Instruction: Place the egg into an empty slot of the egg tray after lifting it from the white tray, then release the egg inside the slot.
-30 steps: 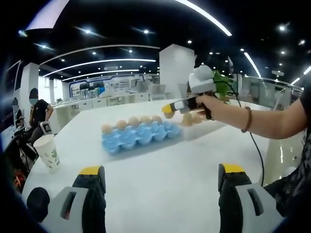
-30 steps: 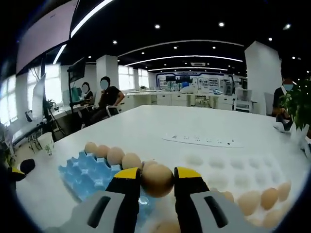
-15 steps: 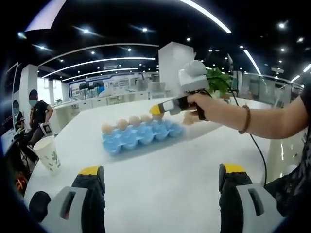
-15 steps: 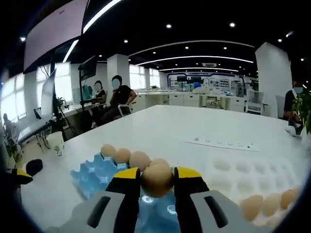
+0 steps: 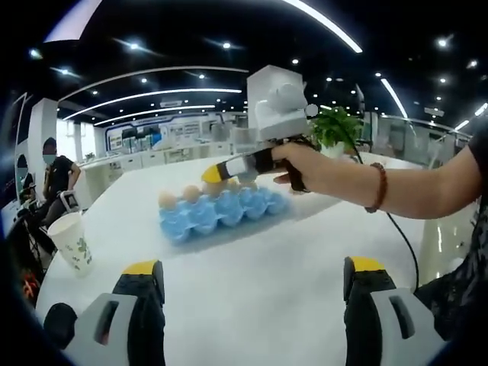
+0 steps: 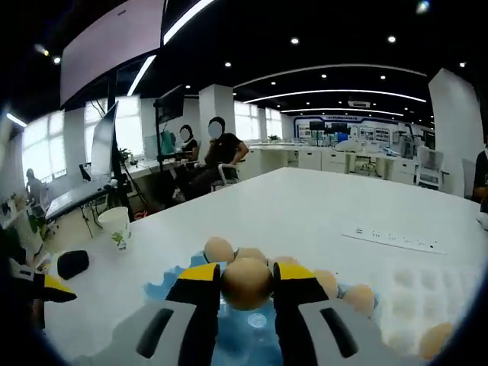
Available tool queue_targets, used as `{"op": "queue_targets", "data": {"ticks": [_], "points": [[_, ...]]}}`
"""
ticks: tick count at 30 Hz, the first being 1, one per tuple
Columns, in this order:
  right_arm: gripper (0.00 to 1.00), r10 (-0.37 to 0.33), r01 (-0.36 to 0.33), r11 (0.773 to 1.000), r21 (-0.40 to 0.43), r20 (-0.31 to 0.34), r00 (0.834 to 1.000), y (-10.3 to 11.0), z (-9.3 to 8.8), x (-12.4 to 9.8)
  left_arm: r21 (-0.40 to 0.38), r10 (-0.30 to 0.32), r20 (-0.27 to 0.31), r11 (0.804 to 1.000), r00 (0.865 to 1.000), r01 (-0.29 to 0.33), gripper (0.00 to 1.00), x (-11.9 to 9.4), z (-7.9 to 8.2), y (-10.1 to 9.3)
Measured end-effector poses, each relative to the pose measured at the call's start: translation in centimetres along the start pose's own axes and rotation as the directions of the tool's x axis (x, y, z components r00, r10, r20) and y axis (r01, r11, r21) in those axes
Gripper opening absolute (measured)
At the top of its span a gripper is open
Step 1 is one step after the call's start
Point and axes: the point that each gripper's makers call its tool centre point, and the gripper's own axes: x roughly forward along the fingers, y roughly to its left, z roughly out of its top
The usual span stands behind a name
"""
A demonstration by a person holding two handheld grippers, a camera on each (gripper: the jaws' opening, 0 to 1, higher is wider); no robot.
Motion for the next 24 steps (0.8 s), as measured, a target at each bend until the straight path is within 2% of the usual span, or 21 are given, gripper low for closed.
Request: {"op": "queue_targets", "data": {"ticks": [5, 14, 20, 24], "points": [[0.28, 0.037, -0.037, 0.999, -0.006, 0.004, 0.999, 1.5, 0.5, 0.9, 0.004, -0.008, -0.003, 1.000, 1.000, 0.008, 1.00, 0.2, 0.0, 0.2], [0.28, 0.120, -0.121, 0.992, -0.029, -0.023, 0.992, 4.8, -0.1, 3.0, -0.001, -0.019, 0.006, 1.000, 1.000, 0.019, 1.00, 0.6, 0.3, 0.5], [0.28, 0.129, -0.131, 0.990, -0.046, -0.043, 0.991, 5.2, -0.8, 4.1, 0.014, -0.017, 0.009, 1.000, 1.000, 0.017, 1.00, 0.7, 0.7, 1.1], [0.28, 0.143, -0.146, 0.987, -0.066, -0.044, 0.989, 5.6, -0.5, 4.9, 0.016, -0.005, 0.010, 1.000, 1.000, 0.005, 1.00, 0.5, 0.8, 1.6]]}}
